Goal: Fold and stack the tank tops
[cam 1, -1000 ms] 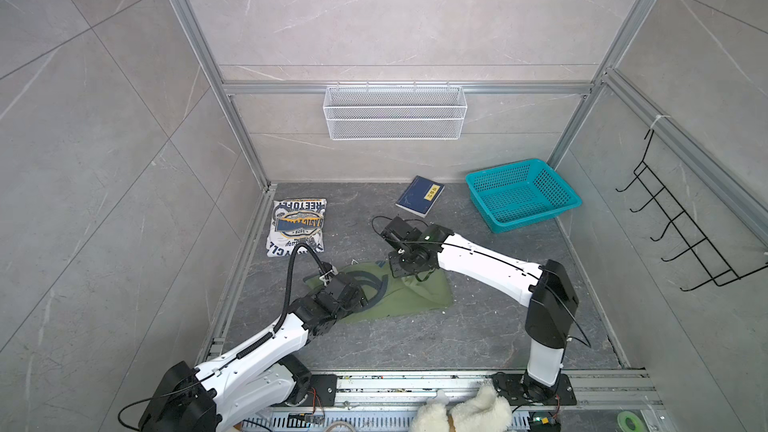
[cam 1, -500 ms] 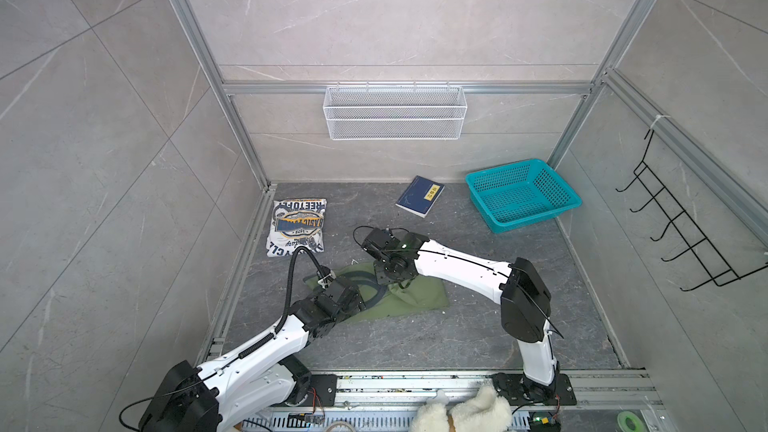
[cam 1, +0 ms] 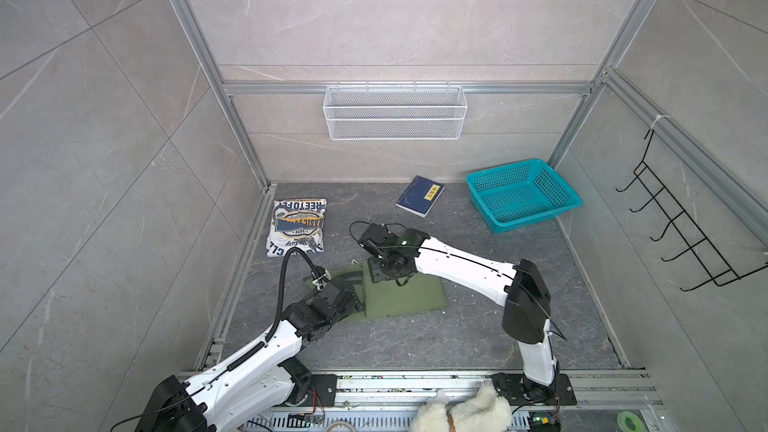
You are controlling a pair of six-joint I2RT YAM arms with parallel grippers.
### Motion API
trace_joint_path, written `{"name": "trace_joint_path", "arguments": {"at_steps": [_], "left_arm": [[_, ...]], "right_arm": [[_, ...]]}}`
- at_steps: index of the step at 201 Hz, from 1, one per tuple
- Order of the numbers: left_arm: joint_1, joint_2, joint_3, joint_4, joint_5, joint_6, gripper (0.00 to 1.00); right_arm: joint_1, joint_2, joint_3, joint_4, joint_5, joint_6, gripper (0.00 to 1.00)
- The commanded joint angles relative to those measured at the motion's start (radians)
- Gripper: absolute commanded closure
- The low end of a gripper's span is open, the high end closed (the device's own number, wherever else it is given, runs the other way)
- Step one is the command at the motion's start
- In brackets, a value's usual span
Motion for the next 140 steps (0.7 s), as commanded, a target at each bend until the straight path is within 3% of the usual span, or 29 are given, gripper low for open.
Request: {"name": "trace_joint_path", "arguments": {"at_steps": [1,36,61,104,140], "left_arm": [[0.003,0.031,0.098,-0.038,-0.008,0.071,0.19],[-0.086,0.225,0.258,0.001,0.063,0.084,0.2],[-0.134,0.353,0.297,0.073,0.1,0.044,0.2],[-0.144,0.532,0.28,0.189,0.177,0.017,0.21],[-0.225,0.636,0.294,0.19,0.201,-0.007,0.21]], "right_arm": [[-0.058,-0.14,-0.089,-0.004,0.079,-0.04,0.34],[-0.209,-0.167,-0.256,0.104,-0.015,-0.078,0.34],[-0.283,-0.121,-0.275,0.164,-0.097,-0.103,0.34],[-0.29,0.038,-0.153,0.162,-0.179,-0.146,0.35],[-0.291,0.143,-0.119,0.152,-0.218,-0.153,0.35]]}}
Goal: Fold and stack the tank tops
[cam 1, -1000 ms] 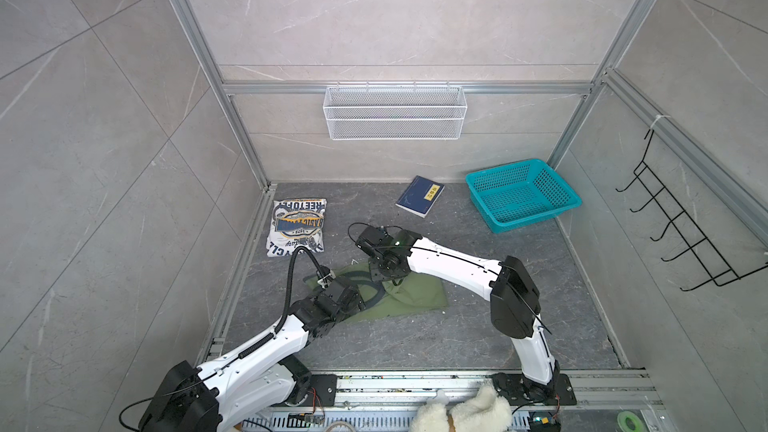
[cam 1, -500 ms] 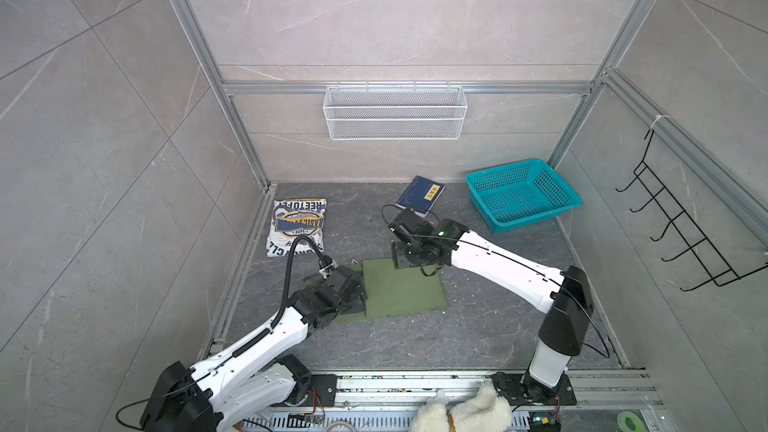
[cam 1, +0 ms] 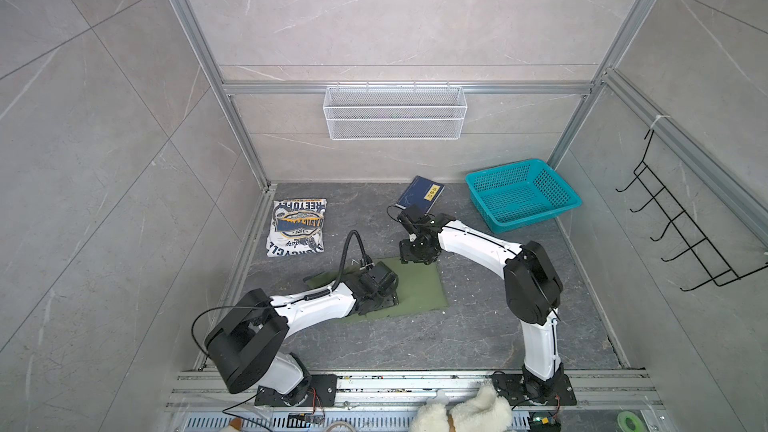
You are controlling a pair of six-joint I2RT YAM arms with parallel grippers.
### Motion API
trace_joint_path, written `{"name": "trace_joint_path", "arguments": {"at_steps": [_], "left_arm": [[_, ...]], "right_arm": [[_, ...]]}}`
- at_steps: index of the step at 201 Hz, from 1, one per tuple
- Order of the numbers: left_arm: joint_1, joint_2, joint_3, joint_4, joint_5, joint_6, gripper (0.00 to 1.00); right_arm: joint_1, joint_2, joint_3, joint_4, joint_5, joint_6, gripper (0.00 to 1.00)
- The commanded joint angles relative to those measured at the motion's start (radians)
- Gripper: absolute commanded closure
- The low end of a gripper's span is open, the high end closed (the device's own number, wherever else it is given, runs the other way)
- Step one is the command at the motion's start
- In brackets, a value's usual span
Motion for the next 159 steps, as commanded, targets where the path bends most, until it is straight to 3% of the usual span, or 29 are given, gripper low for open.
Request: {"name": "trace_joint_path", "arguments": {"at_steps": [1,40,88,115,159], "left_arm": [[-0.052,0.046,0.016,0.03,0.056,-0.039,0.21],[-0.086,0.11,0.011,0.061,0.072,-0.064,0.21],[-0.095,0.193,0.166,-0.015,0.045,0.059,0.2],[-0.089,0.274,0.307,-0.082,0.018,0.154,0.2],[0.034,0.37,0.403,-0.078,0.06,0.267,0.2]], "right_arm": [[0.002,0.057,0.027,-0.008,-0.041,-0.025,0.35],[-0.071,0.012,-0.141,0.03,-0.049,0.039,0.36],[-0.27,-0.217,-0.511,0.123,-0.035,0.144,0.36],[-0.325,-0.359,-0.672,0.15,-0.029,0.16,0.36],[-0.302,-0.528,-0.849,0.182,-0.097,0.197,0.37]]}}
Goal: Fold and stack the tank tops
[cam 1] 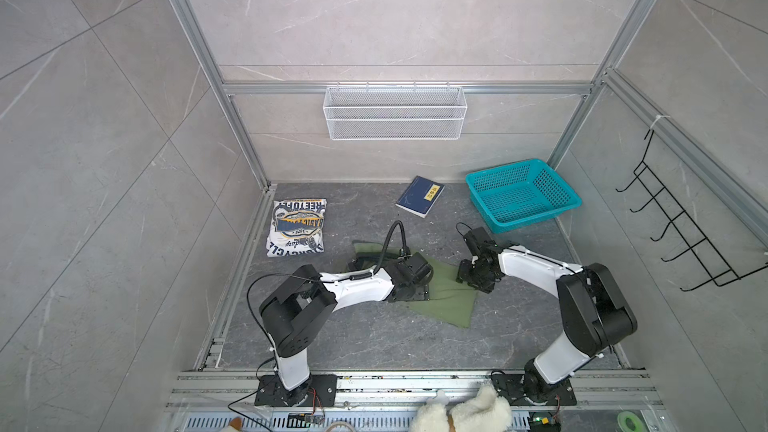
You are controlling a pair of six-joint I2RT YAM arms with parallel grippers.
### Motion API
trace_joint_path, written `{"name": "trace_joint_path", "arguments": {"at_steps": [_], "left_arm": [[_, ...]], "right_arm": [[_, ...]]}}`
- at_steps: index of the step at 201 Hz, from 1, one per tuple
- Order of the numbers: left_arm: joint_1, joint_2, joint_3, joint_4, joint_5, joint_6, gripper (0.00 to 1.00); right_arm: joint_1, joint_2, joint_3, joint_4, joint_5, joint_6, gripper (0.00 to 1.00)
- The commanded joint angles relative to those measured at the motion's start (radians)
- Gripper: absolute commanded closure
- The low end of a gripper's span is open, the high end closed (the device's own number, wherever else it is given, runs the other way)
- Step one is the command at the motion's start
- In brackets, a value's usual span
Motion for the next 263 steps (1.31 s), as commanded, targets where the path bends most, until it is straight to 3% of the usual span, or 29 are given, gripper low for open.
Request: {"name": "trace_joint_path", "arguments": {"at_steps": [1,51,80,102,129,151,185,217,263], "left_arm": [[0.089,0.045,0.039,-0.043,0.018,0.116,0.2],[0.203,0.071,0.151,-0.191,-0.176,0.362,0.18],[0.329,0.048,0.133,-0.155,-0.038,0.356,0.17],[0.341,-0.029,0.111,-0.159,-0.034,0.34,0.17],[0.34,-0.171,0.062,-0.217,-0.067,0.273,0.17],[0.318,-0.308,-0.037,-0.245,-0.033,0.146,0.17],[0.08,-0.456,-0.185,-0.224,-0.041,-0.071,0.17],[-0.059,-0.407,-0.259,-0.109,-0.004,-0.184,0.17],[-0.008,-0.27,-0.226,-0.035,-0.02,-0.174,0.18]], "right_arm": [[0.029,-0.068,-0.092,-0.013,-0.035,0.048,0.37],[0.265,-0.12,-0.127,0.032,-0.029,0.188,0.37],[0.434,-0.079,-0.052,0.083,-0.028,0.277,0.37],[0.49,-0.105,0.014,0.061,0.001,0.274,0.36],[0.494,-0.14,0.098,-0.056,0.075,0.185,0.35],[0.467,-0.166,0.142,-0.167,0.167,0.08,0.35],[0.32,-0.194,0.078,-0.161,0.062,-0.036,0.37],[0.284,-0.18,0.017,-0.121,0.029,-0.062,0.37],[0.317,-0.104,-0.042,-0.051,0.046,-0.062,0.34]]}}
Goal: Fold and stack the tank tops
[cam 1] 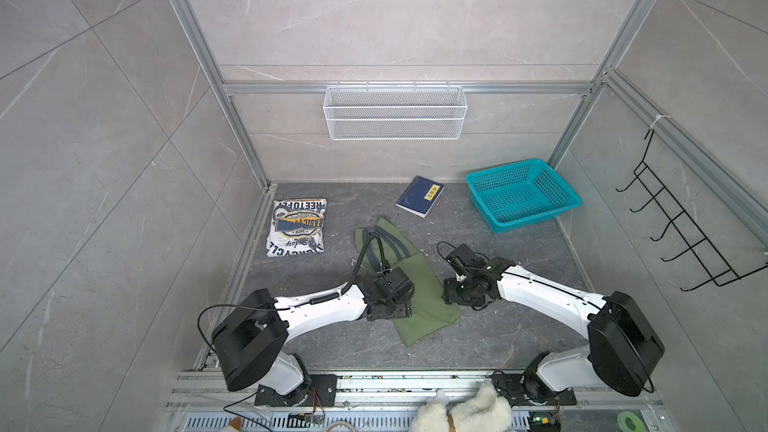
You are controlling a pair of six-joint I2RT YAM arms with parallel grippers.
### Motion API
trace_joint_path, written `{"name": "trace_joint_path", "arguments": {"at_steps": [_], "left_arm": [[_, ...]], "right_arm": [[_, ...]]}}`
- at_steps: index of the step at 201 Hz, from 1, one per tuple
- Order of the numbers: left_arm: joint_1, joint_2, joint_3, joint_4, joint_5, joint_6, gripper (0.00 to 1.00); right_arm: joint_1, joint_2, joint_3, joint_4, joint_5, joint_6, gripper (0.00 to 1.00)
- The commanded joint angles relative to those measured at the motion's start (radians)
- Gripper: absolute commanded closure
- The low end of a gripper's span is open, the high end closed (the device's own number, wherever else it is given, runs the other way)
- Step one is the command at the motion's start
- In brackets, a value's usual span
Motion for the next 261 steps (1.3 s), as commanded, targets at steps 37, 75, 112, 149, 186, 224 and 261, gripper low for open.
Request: {"name": "trace_joint_path", "arguments": {"at_steps": [37,75,112,149,186,224,261], "left_arm": [[0.16,0.097,0.024,0.134,0.08,0.029,0.21],[0.29,0.139,0.028,0.166,0.128,0.152,0.27],[0.398,0.205,0.099,0.156,0.155,0.281,0.31],[0.423,0.219,0.205,0.054,0.132,0.365,0.26],[0.392,-0.021,0.104,-0.081,0.109,0.243,0.11],[0.172,-0.311,-0.113,-0.11,0.08,-0.033,0.11],[-0.056,-0.457,-0.273,-0.104,0.037,-0.314,0.15]], "right_arm": [[0.088,0.086,-0.05,0.08,-0.017,0.005,0.36],[0.185,0.109,-0.059,0.157,-0.089,0.088,0.42],[0.3,0.158,-0.005,0.211,-0.112,0.182,0.42],[0.32,0.11,0.032,0.141,-0.012,0.211,0.34],[0.272,-0.064,-0.023,0.07,0.035,0.205,0.33],[0.248,-0.168,-0.125,0.1,-0.054,0.233,0.36],[0.243,-0.222,-0.24,0.191,-0.136,0.299,0.4]]}}
